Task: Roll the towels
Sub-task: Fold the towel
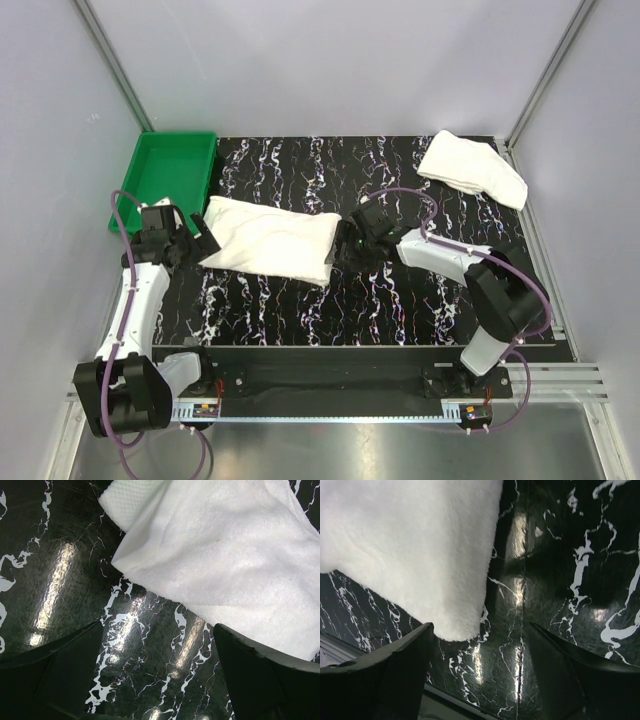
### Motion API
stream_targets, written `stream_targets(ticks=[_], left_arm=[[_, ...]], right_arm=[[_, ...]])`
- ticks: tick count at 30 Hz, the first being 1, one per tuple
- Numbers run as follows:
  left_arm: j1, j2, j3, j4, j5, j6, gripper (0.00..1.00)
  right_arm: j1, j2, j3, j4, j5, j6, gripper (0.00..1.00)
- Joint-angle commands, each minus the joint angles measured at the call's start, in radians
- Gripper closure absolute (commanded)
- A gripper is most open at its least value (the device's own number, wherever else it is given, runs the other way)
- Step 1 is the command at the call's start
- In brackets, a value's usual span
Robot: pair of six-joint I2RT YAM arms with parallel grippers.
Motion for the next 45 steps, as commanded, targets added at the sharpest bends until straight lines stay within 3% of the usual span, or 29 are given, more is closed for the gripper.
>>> stream_targets(ticks=[1, 8, 12, 15, 16, 19, 24, 28, 29, 31, 33, 34, 38, 45], left_arm=[[-0.004, -0.001, -0.002, 0.034, 0.021, 0.016, 0.01], [-0.004, 0.016, 0.003, 0.034, 0.021, 0.017, 0.01], [-0.004, 0.013, -0.002, 0.034, 0.018, 0.016, 0.01], [-0.004, 0.019, -0.002, 0.035, 0.013, 0.016, 0.01], [-0.004, 0.019, -0.002, 0.034, 0.010, 0.014, 0.01], [-0.007, 0.014, -0.002, 0.032, 0.002, 0.013, 0.01], [-0.053, 0.001, -0.007, 0.034, -0.014, 0.003, 0.01], [-0.125, -0.003, -0.031, 0.066, -0.010, -0.059, 0.01], [-0.163, -0.003, -0.043, 0.082, -0.002, -0.075, 0.01], [-0.201, 0.014, -0.075, 0.113, 0.013, -0.124, 0.01], [-0.257, 0.043, -0.094, 0.156, 0.042, -0.151, 0.01], [-0.274, 0.054, -0.097, 0.187, 0.053, -0.173, 0.01], [-0.378, 0.103, -0.091, 0.260, 0.090, -0.198, 0.01], [-0.462, 0.246, -0.022, 0.351, 0.096, -0.201, 0.05]], right_arm=[[0.006, -0.011, -0.034, 0.107, -0.067, 0.037, 0.19], [0.022, 0.088, -0.082, 0.249, -0.133, 0.066, 0.21], [0.023, 0.134, -0.080, 0.286, -0.150, 0.066, 0.30], [0.023, 0.150, -0.085, 0.286, -0.154, 0.057, 0.48], [0.023, 0.144, -0.088, 0.268, -0.145, 0.055, 0.68], [0.016, 0.080, -0.096, 0.161, -0.081, 0.031, 0.84], [-0.013, -0.098, -0.085, -0.144, 0.112, -0.056, 0.84], [-0.117, -0.229, -0.106, -0.316, 0.215, -0.107, 0.84], [-0.141, -0.247, -0.120, -0.348, 0.235, -0.119, 0.83], [-0.187, -0.276, -0.131, -0.433, 0.301, -0.121, 0.58], [-0.248, -0.316, -0.148, -0.485, 0.341, -0.126, 0.05], [-0.262, -0.347, -0.151, -0.485, 0.332, -0.124, 0.00], [-0.268, -0.398, -0.134, -0.495, 0.324, -0.116, 0.00], [-0.268, -0.433, -0.110, -0.473, 0.315, -0.147, 0.00]])
